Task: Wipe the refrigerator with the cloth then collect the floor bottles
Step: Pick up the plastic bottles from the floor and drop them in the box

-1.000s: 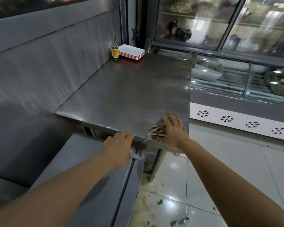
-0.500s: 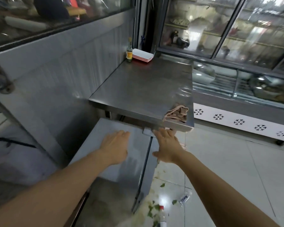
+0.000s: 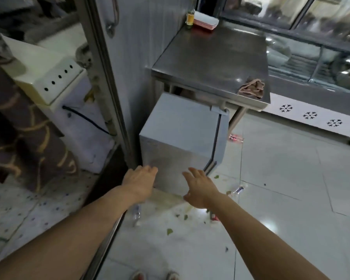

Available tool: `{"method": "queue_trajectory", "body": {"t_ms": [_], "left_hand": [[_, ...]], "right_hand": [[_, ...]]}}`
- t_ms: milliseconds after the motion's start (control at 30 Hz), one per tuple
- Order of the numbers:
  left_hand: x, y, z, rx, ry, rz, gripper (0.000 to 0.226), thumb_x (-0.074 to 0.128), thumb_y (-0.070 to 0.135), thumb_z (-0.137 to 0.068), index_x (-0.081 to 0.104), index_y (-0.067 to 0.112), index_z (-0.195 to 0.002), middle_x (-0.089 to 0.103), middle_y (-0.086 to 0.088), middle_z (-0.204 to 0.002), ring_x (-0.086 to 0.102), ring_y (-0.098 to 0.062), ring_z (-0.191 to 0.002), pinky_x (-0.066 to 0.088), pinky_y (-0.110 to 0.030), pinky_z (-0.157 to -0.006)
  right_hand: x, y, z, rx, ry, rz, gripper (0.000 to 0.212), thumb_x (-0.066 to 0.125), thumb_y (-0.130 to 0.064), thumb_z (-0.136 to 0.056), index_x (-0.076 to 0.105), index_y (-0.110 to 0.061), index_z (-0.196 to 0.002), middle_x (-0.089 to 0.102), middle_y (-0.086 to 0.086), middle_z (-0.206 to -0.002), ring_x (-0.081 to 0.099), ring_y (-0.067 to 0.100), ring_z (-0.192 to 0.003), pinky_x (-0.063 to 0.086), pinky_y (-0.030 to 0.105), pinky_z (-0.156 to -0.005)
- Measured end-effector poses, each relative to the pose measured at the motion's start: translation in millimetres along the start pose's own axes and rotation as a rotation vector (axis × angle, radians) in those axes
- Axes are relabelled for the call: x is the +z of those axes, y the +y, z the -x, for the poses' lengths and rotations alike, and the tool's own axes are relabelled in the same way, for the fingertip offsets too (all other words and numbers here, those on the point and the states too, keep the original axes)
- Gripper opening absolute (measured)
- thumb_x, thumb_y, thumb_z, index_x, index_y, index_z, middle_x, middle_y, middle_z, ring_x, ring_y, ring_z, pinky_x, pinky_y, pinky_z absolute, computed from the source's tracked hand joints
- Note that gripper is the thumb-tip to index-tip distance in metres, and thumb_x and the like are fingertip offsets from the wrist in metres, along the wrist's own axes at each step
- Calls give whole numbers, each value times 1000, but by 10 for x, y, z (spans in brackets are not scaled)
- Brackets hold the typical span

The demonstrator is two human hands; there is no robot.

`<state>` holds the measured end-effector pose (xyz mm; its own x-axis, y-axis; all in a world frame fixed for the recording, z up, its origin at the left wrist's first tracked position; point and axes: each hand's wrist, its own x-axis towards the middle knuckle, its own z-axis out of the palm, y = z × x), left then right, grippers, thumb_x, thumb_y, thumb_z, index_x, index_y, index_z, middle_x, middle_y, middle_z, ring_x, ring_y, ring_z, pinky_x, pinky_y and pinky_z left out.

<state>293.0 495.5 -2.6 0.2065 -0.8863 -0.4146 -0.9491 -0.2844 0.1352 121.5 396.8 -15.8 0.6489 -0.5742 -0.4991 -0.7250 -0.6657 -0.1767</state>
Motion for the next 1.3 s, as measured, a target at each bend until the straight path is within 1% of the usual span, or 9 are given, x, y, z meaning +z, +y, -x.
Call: {"method": "queue_trajectory", "body": {"t_ms": [133,333,433,533,633,800,967,1133,1300], "left_hand": [[488,-112,187,-65,-69,59,45,54,23,-85,40,17,-128,46,-7,-129,46,-28,-117,38,-41,-92],[1310,-230,305,-181,-157,202,48,52,20,-85,40,18,-131,47,-6,-132,47,-27,-118,40,-39,-93],[1815,-321,296,-232,-225,244,47,51,20,-87,36,19,-131,45,-6,-133,47,-27,-117,41,-40,-96],[2334,-450,157,-266,-260,260,59,50,24,-89,25,20,-142,40,-7,-141,42,-27,-126,38,-43,-102],[2857,-588,-125,-306,-236,291,59,53,27,-89,27,19,-141,41,-8,-140,43,-28,-126,38,-44,-102],[3866,-854,-813,-374,-192,305,55,55,32,-89,32,20,-137,47,-7,-135,49,-28,-120,41,-39,-95],[4935,-1112,-1576,-401,-143,339,55,58,32,-88,35,15,-135,53,-13,-127,55,-31,-112,48,-43,-91],[5906,-1287,-2194,-442,-112,280,69,60,37,-86,24,12,-139,51,-18,-126,54,-36,-112,45,-42,-87],[6533,-1414,-2598,-536,-60,242,78,60,33,-85,15,5,-143,44,-27,-132,49,-42,-116,43,-47,-92]], "right_hand": [[485,-78,59,-2,-85,-18,77,62,-33,-87,18,-17,-148,9,9,-158,14,32,-143,23,45,-114],[1323,-14,-35,-18,-182,-24,74,61,-36,-87,22,-15,-146,14,10,-155,20,33,-139,30,45,-109],[1822,58,-159,9,-254,-54,75,60,-35,-88,19,-17,-147,12,10,-156,17,32,-140,28,44,-109],[2292,135,-365,39,-284,-69,74,60,-35,-88,20,-16,-147,14,10,-155,18,32,-140,28,43,-110],[2752,197,-689,63,-263,-82,71,59,-33,-88,23,-15,-146,17,10,-154,21,31,-139,30,42,-109],[3646,282,-1400,86,-234,-130,71,58,-30,-90,20,-14,-147,19,10,-153,23,30,-138,29,39,-110],[4572,399,-2125,73,-205,-153,70,58,-27,-90,18,-14,-147,21,11,-152,23,29,-137,29,37,-109],[5406,573,-2706,71,-158,-169,72,59,-24,-89,17,-13,-147,23,13,-150,23,29,-136,32,37,-106],[5994,734,-3051,99,-140,-186,74,59,-25,-90,15,-10,-148,24,13,-149,26,29,-134,31,37,-106]]}}
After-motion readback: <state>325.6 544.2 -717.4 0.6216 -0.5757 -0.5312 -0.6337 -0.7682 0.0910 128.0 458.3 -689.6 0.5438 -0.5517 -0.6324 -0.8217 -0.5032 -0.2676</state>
